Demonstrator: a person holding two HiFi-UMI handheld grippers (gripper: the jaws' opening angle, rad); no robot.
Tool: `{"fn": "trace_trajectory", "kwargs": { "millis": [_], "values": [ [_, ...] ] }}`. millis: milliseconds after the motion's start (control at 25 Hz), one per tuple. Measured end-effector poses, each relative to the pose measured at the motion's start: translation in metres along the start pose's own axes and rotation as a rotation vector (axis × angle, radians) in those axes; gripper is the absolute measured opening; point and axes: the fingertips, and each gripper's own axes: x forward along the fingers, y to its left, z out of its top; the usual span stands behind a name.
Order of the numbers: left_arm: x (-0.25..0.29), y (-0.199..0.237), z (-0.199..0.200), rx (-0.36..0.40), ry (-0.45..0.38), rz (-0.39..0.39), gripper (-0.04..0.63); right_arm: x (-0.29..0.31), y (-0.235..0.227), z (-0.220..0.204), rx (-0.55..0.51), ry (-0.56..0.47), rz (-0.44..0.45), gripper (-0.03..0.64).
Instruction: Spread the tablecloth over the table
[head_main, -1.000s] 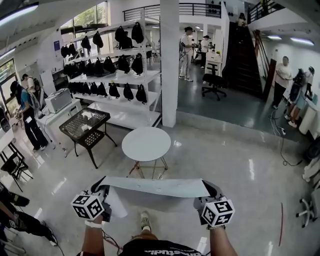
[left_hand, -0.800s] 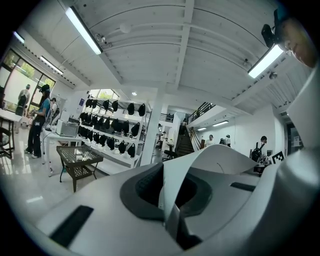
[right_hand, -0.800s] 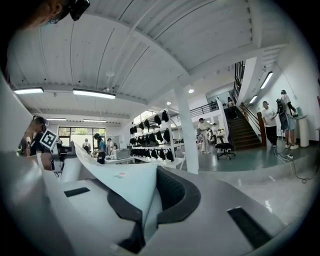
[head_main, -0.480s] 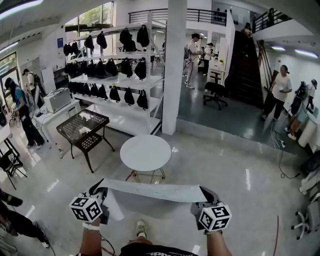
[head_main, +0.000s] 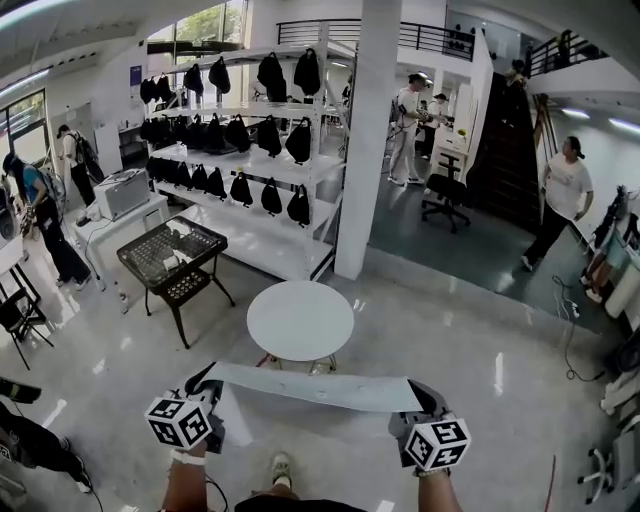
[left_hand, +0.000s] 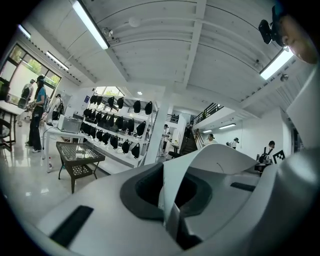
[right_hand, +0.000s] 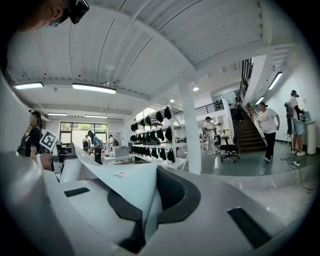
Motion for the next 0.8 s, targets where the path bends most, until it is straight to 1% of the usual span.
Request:
{"fn": "trace_trajectory", "kwargs": {
  "millis": [200, 400, 520, 800],
  "values": [
    [0.027, 0.027, 0.006, -0.014, 0.013, 0.023, 0.017, 0.046, -0.002, 0.008, 0.000, 0.012, 0.017, 0.026],
    [0.055, 0.046, 0.025, -0.010, 0.022, 0.021, 0.018, 0.083, -0.005, 0.025, 0.005, 0.014, 0.020, 0.026],
    [0.082, 0.057, 0.039, -0.008, 0.015, 0.009, 0.018, 0.105, -0.010, 0.037, 0.005, 0.014, 0.009, 0.026],
    [0.142, 0.086, 0.069, -0.019, 0.009, -0.047, 0.017, 0.160, -0.019, 0.062, 0.012, 0.016, -0.038, 0.026]
  ]
}}
